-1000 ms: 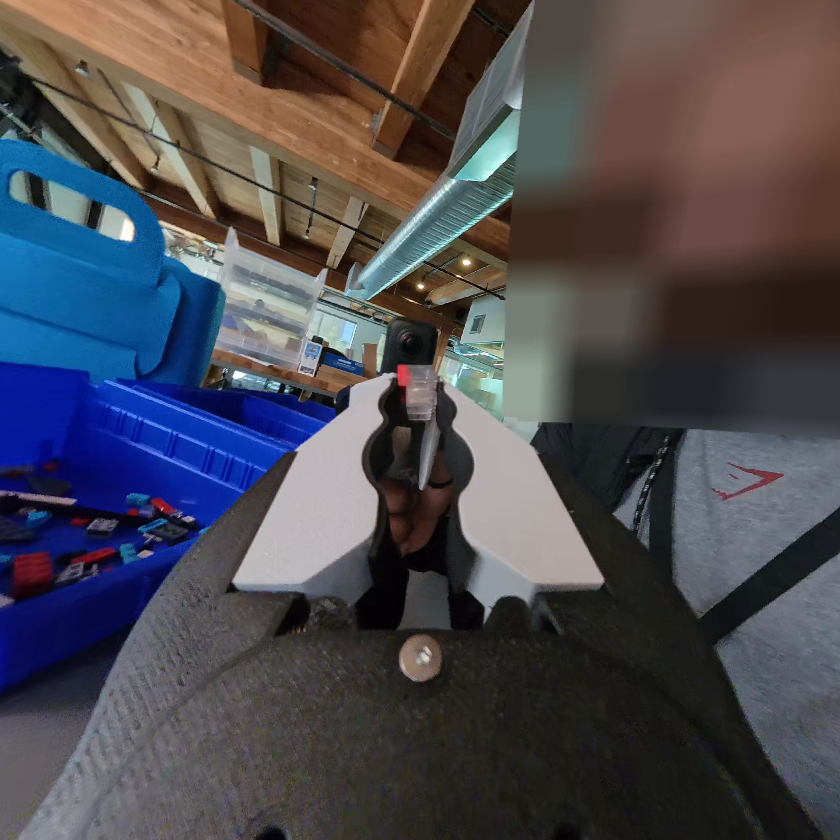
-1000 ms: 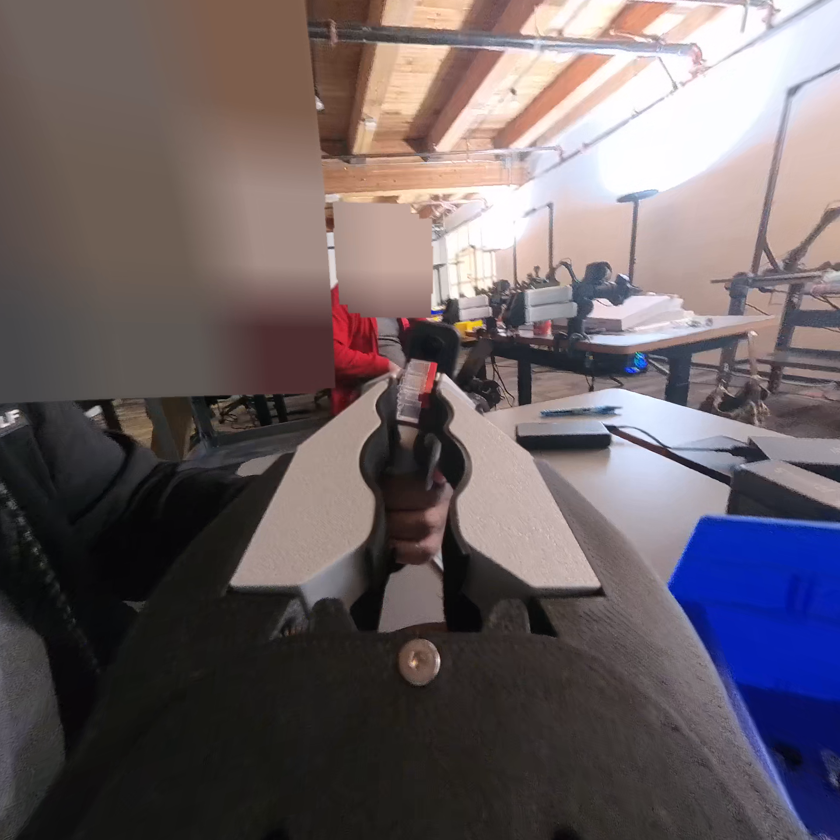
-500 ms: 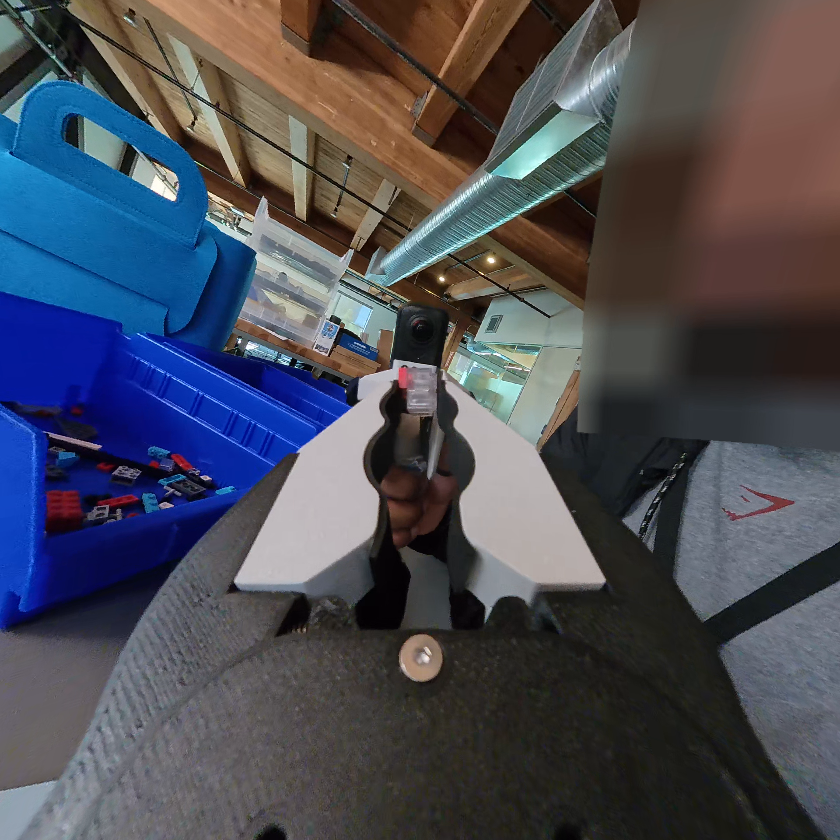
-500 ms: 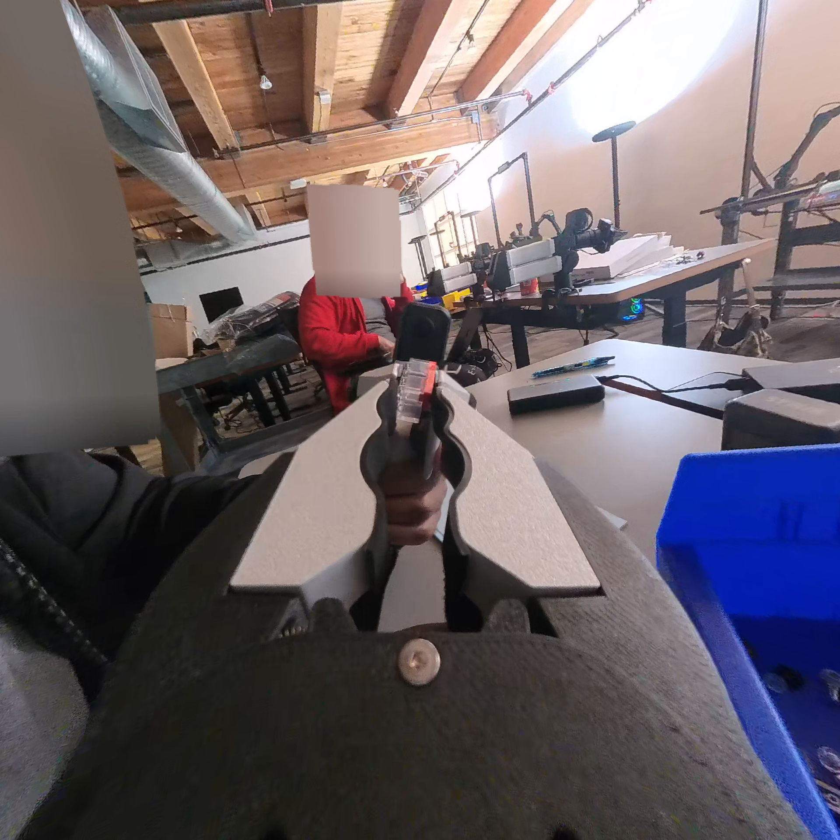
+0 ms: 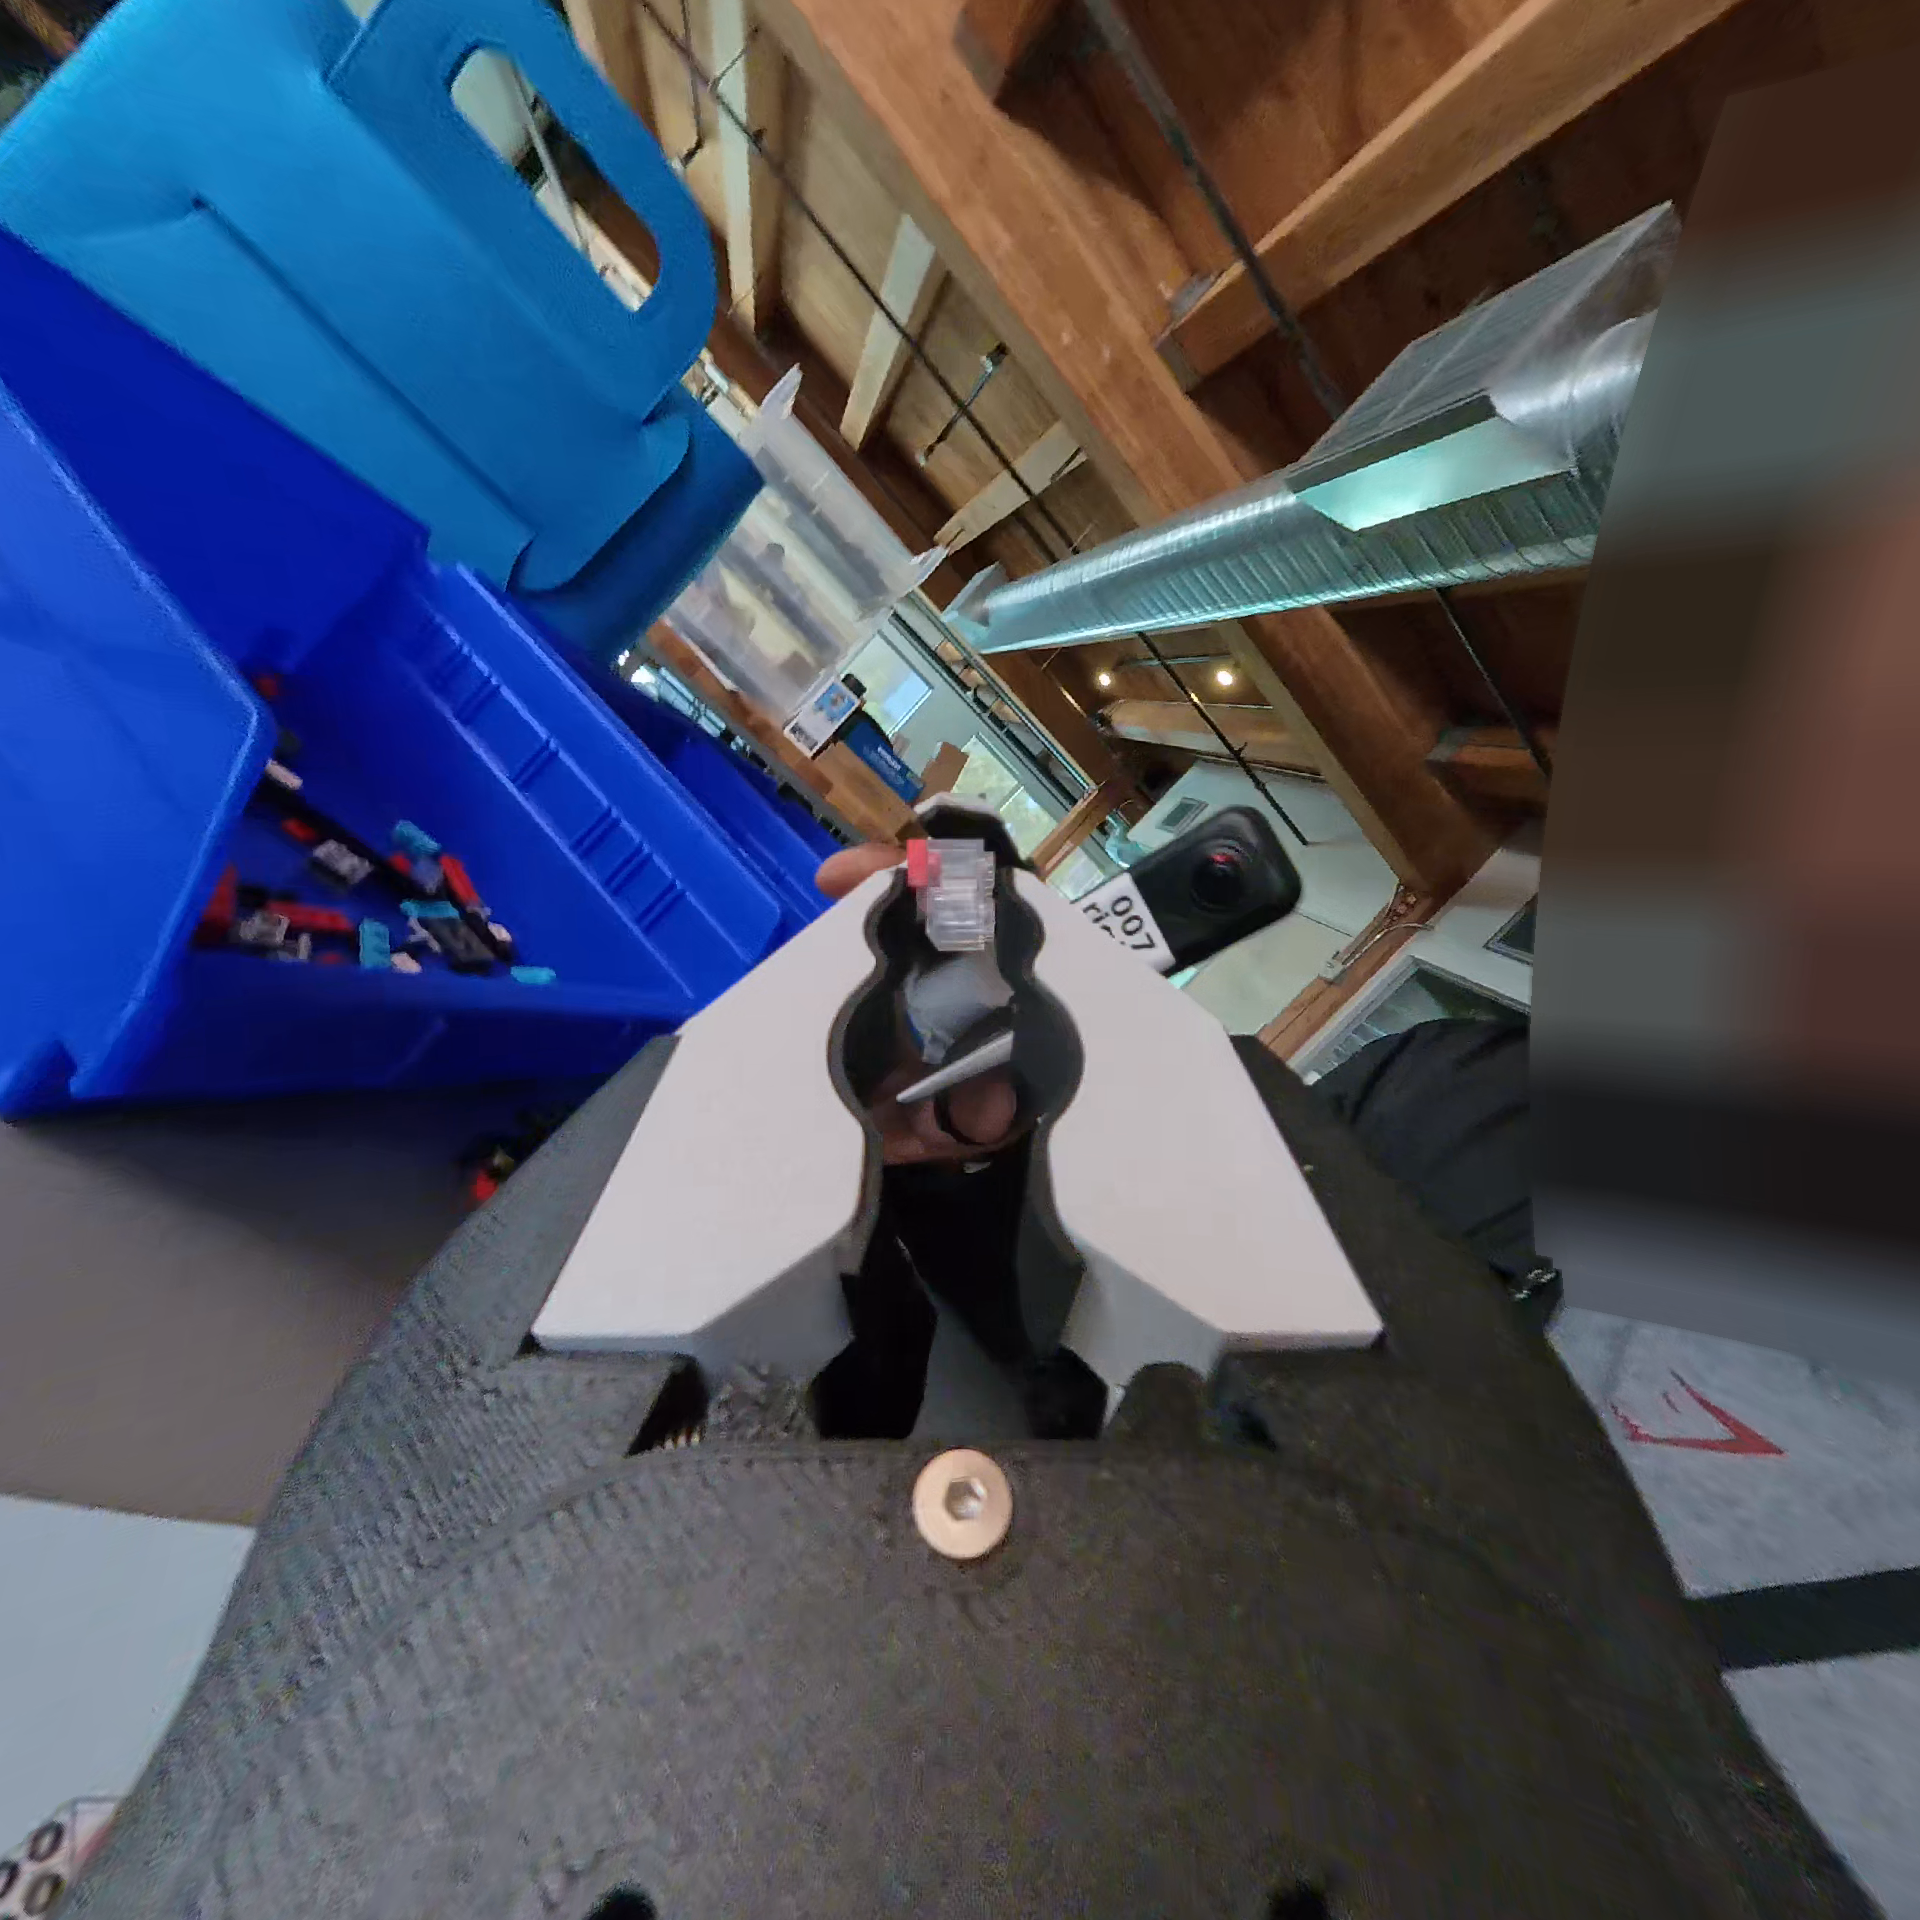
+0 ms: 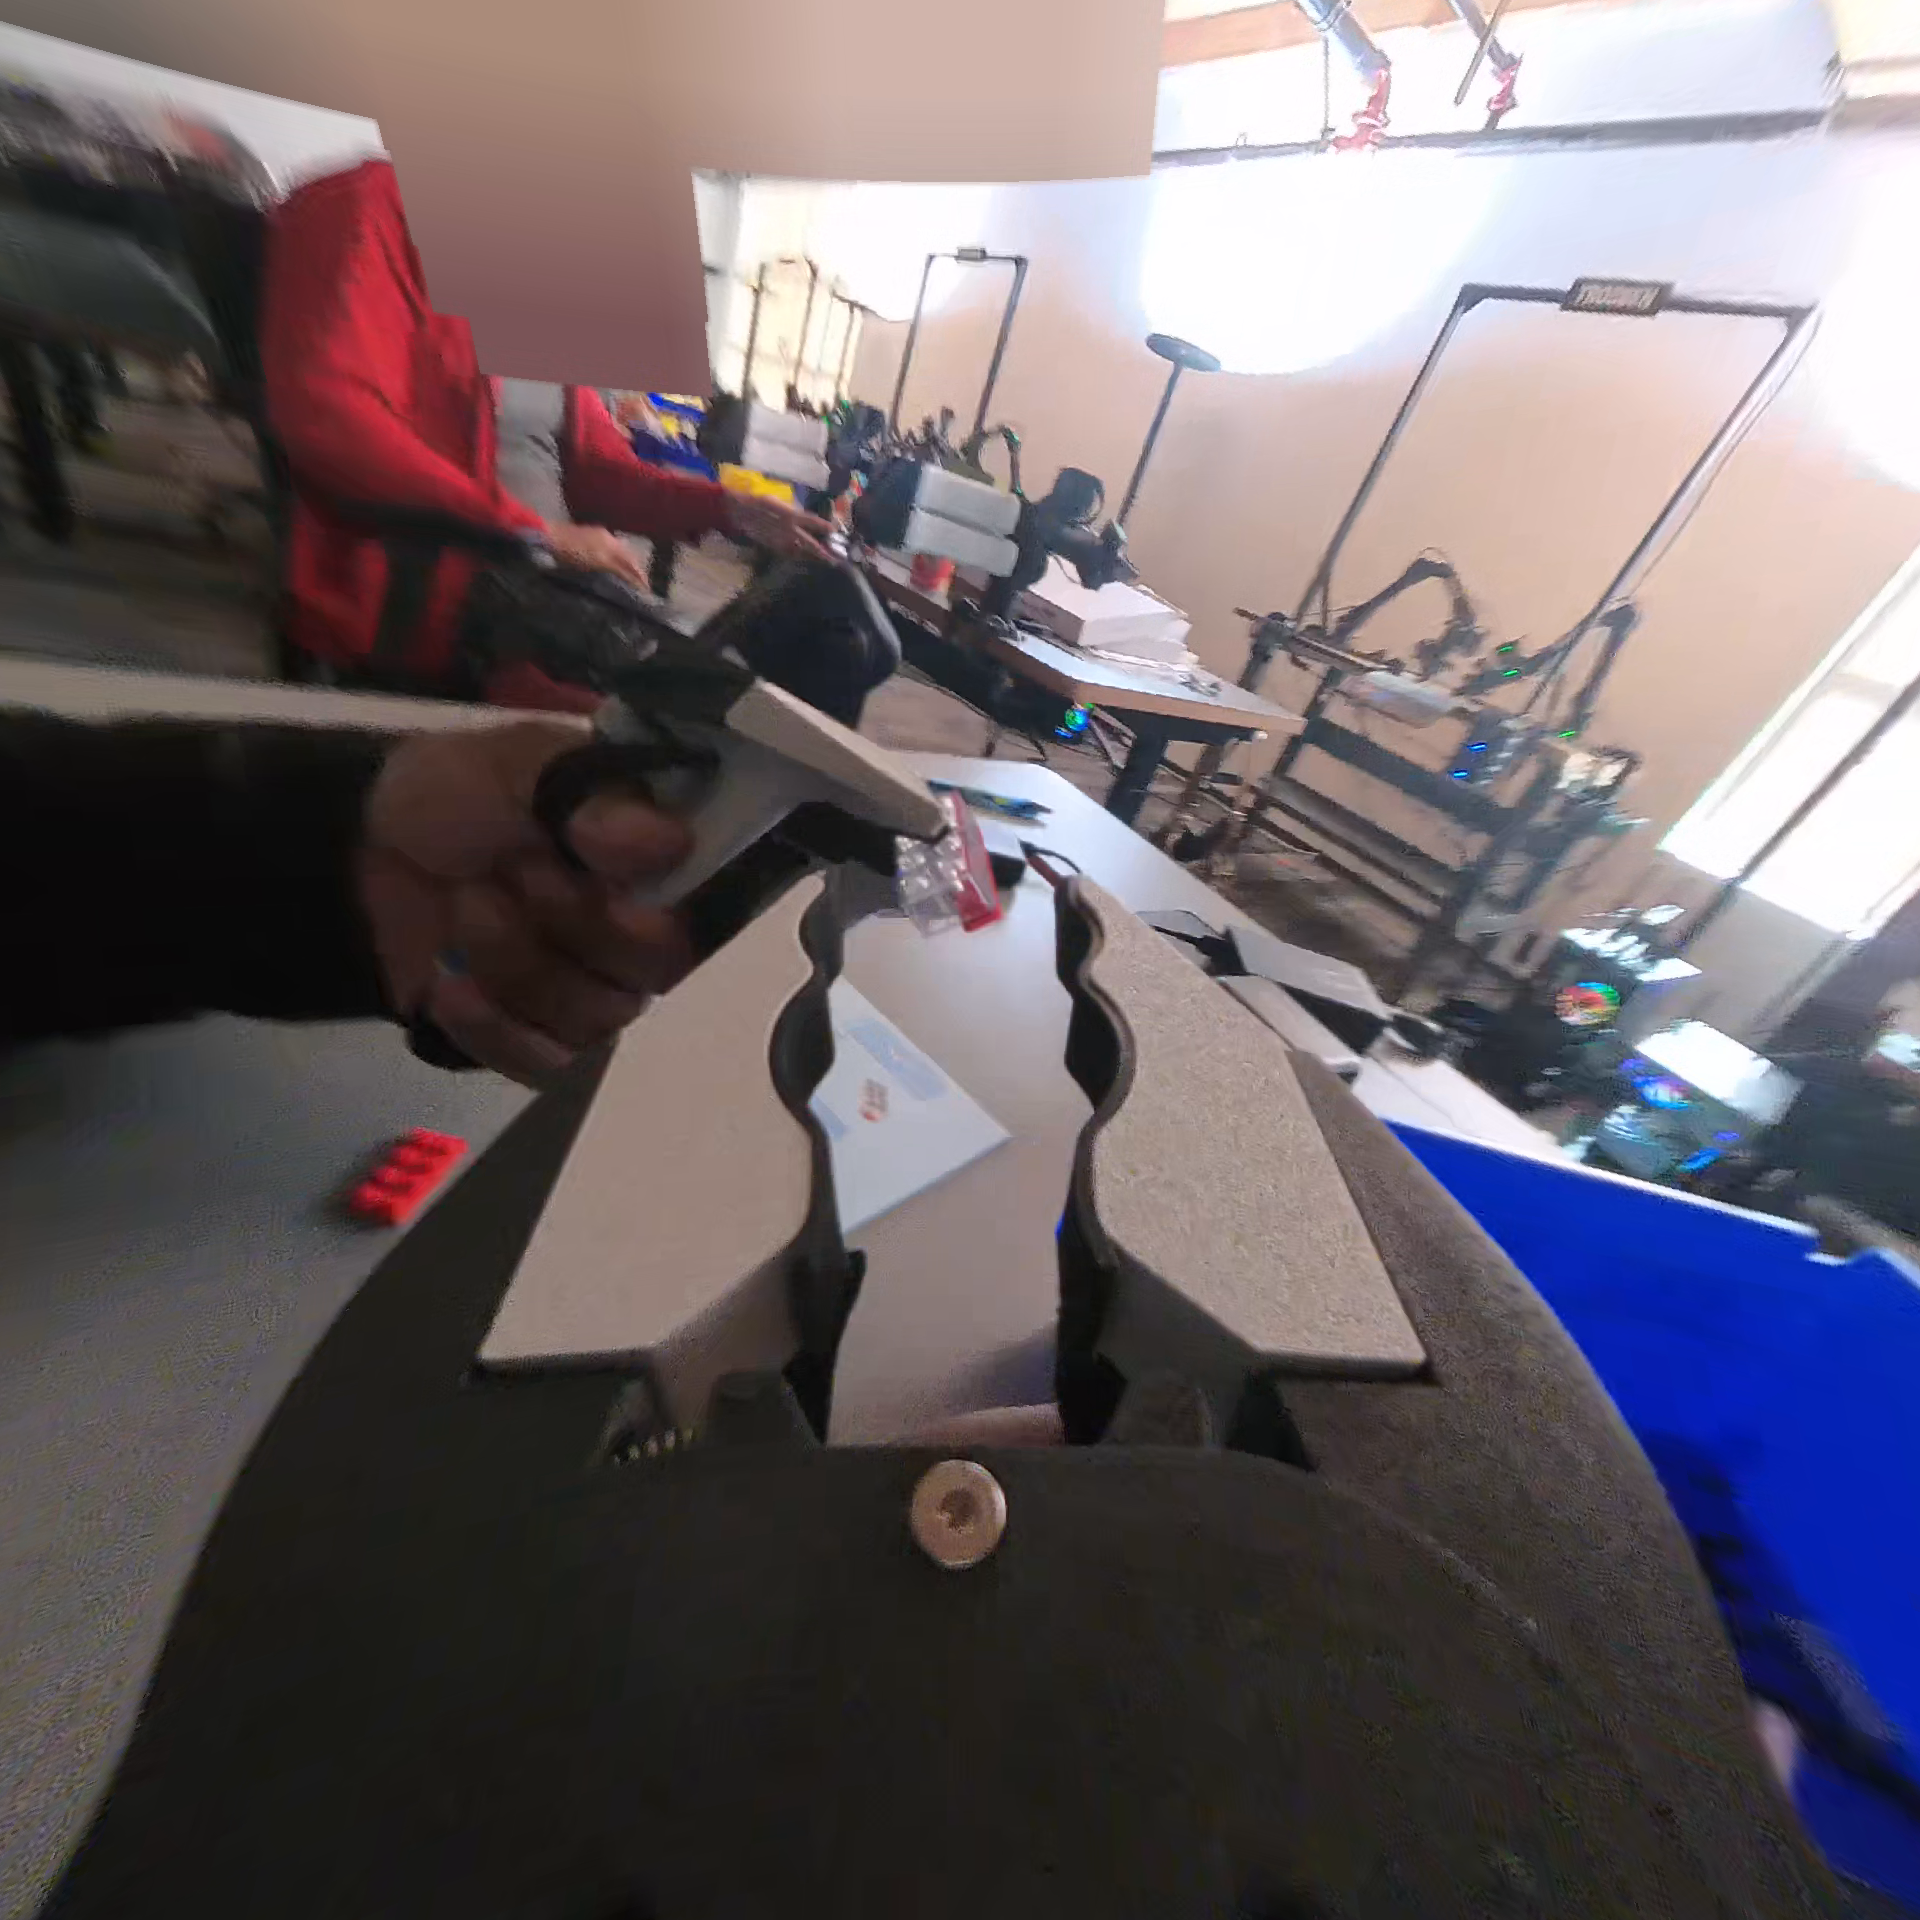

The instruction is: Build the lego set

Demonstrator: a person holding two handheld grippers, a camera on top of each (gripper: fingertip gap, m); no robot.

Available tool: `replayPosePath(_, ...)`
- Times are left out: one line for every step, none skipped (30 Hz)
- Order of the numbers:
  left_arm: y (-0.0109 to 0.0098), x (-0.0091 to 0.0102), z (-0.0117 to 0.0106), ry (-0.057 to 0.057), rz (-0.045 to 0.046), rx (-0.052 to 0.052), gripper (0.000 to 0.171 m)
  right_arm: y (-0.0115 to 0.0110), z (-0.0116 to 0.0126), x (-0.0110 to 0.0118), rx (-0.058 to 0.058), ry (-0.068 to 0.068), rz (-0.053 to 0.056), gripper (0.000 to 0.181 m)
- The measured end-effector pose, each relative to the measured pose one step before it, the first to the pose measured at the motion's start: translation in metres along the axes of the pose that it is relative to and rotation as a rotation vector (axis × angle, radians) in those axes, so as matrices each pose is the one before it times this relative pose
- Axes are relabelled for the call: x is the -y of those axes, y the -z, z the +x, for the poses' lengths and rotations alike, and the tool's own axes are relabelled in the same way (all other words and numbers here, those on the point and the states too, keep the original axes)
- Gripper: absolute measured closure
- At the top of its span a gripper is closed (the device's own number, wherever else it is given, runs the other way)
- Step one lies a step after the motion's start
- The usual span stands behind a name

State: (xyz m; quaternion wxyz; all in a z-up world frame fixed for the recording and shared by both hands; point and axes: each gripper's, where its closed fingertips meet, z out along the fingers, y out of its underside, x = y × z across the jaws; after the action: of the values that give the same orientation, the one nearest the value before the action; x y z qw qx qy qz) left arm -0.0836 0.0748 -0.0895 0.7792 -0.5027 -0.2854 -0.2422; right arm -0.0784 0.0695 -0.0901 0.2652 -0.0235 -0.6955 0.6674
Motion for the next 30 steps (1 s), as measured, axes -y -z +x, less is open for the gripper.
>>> replayPosePath(-0.00095,-0.00296,-0.00203,0.0226,-0.01269,0.0069,0.157,-0.00305,-0.00244,-0.00431,-0.0118,0.0489,-0.0274,0.141)
replayPosePath(-0.00055,-0.00208,-0.00155,0.0185,-0.00666,0.0023,0.157,-0.00289,-0.00211,-0.00461,-0.0107,0.0406,-0.0280,0.145)
replayPosePath(-0.00007,-0.00166,-0.00211,0.0192,-0.00473,0.0048,0.157,-0.00211,0.00000,-0.00357,-0.0186,0.0266,-0.0208,0.151)
replayPosePath(0.00049,-0.00079,-0.00147,0.0154,-0.00242,0.0014,0.157,-0.00099,0.00196,-0.00160,-0.0209,0.0084,-0.0077,0.157)
replayPosePath(0.00036,-0.00002,-0.00017,0.0055,-0.00128,-0.0029,0.157,-0.00031,0.00083,-0.00043,-0.0019,-0.0095,0.0006,0.161)
replayPosePath(-0.00011,0.00014,0.00037,-0.0077,-0.00310,0.0008,0.157,-0.00004,-0.00010,0.00022,0.0083,-0.0205,0.0047,0.161)
replayPosePath(-0.00010,0.00032,0.00129,-0.0088,-0.00420,-0.0027,0.157,0.00016,-0.00010,0.00085,0.0077,-0.0237,0.0092,0.161)
replayPosePath(0.00014,0.00011,0.00212,-0.0098,-0.00693,-0.0091,0.156,0.00046,-0.00004,0.00163,0.0090,-0.0328,0.0130,0.162)
replayPosePath(0.00052,0.00061,0.00218,-0.0092,-0.00715,-0.0104,0.153,0.00040,0.00027,0.00170,0.0136,-0.0521,0.0131,0.163)
replayPosePath(0.00145,0.00280,0.00113,-0.0116,0.00268,-0.0031,0.139,0.00051,0.00044,0.00247,0.0197,-0.0736,0.0169,0.163)
replayPosePath(0.00283,0.00376,0.00000,-0.0241,0.00483,0.0087,0.129,0.00077,-0.00008,0.00333,0.0285,-0.0943,0.0239,0.163)
replayPosePath(0.00360,0.00346,0.00001,-0.0459,0.00055,0.0150,0.125,0.00056,-0.00078,0.00328,0.0377,-0.1114,0.0240,0.163)
replayPosePath(0.00379,0.00267,-0.00012,-0.0644,-0.00641,0.0210,0.124,0.00014,-0.00136,0.00203,0.0418,-0.1207,0.0172,0.163)
replayPosePath(0.00349,0.00114,-0.00025,-0.0756,-0.01486,0.0257,0.124,-0.00018,-0.00105,0.00156,0.0386,-0.1219,0.0147,0.163)
replayPosePath(0.00289,0.00065,-0.00039,-0.0711,-0.01617,0.0261,0.124,-0.00014,-0.00122,0.00170,0.0369,-0.1160,0.0173,0.163)
replayPosePath(0.00198,-0.00050,0.00139,-0.0691,-0.02138,0.0139,0.124,-0.00045,-0.00243,0.00119,0.0409,-0.1118,0.0149,0.163)
replayPosePath(0.00137,-0.00142,0.00263,-0.0690,-0.02372,0.0046,0.124,-0.00122,-0.00261,-0.00082,0.0427,-0.1123,0.0037,0.163)
replayPosePath(0.00131,-0.00039,0.00290,-0.0650,-0.01322,0.0018,0.124,-0.00176,-0.00170,-0.00270,0.0386,-0.1103,-0.0056,0.164)
replayPosePath(0.00118,0.00020,0.00320,-0.0590,-0.00459,-0.0027,0.125,-0.00172,-0.00100,-0.00339,0.0366,-0.1049,-0.0058,0.163)
replayPosePath(0.00084,-0.00048,0.00349,-0.0498,-0.00562,-0.0086,0.125,-0.00168,-0.00067,-0.00308,0.0369,-0.0975,-0.0027,0.163)
replayPosePath(0.00056,-0.00117,0.00290,-0.0386,-0.00776,-0.0083,0.128,-0.00149,-0.00069,-0.00277,0.0370,-0.0847,-0.0023,0.163)
replayPosePath(0.00015,-0.00260,0.00264,-0.0312,-0.01450,-0.0099,0.129,-0.00134,-0.00037,-0.00344,0.0299,-0.0640,-0.0084,0.163)
replayPosePath(0.00022,-0.00291,0.00235,-0.0304,-0.01564,-0.0085,0.131,-0.00144,0.00095,-0.00429,0.0142,-0.0408,-0.0170,0.163)
replayPosePath(0.00024,-0.00164,0.00209,-0.0308,-0.00780,-0.0058,0.133,-0.00147,0.00199,-0.00522,0.0013,-0.0257,-0.0251,0.163)
replayPosePath(0.00045,-0.00075,0.00257,-0.0264,-0.00155,-0.0091,0.136,-0.00148,0.00145,-0.00531,0.0032,-0.0207,-0.0260,0.163)
replayPosePath(0.00024,-0.00026,0.00367,-0.0202,-0.00020,-0.0172,0.141,-0.00136,0.00022,-0.00375,0.0105,-0.0213,-0.0175,0.163)
replayPosePath(0.00009,-0.00055,0.00445,-0.0182,-0.00305,-0.0214,0.148,-0.00113,-0.00064,-0.00190,0.0153,-0.0218,-0.0071,0.164)
replayPosePath(0.00009,-0.00008,0.00312,-0.0165,-0.00177,-0.0118,0.150,-0.00081,-0.00147,-0.00092,0.0181,-0.0169,-0.0027,0.164)
replayPosePath(0.00075,0.00098,0.00173,-0.0131,0.00234,-0.0058,0.153,-0.00072,-0.00211,-0.00079,0.0179,-0.0104,-0.0039,0.164)
replayPosePath(0.00114,0.00088,0.00166,-0.0101,-0.00027,-0.0076,0.156,-0.00071,-0.00186,-0.00028,0.0135,-0.0052,-0.0030,0.164)
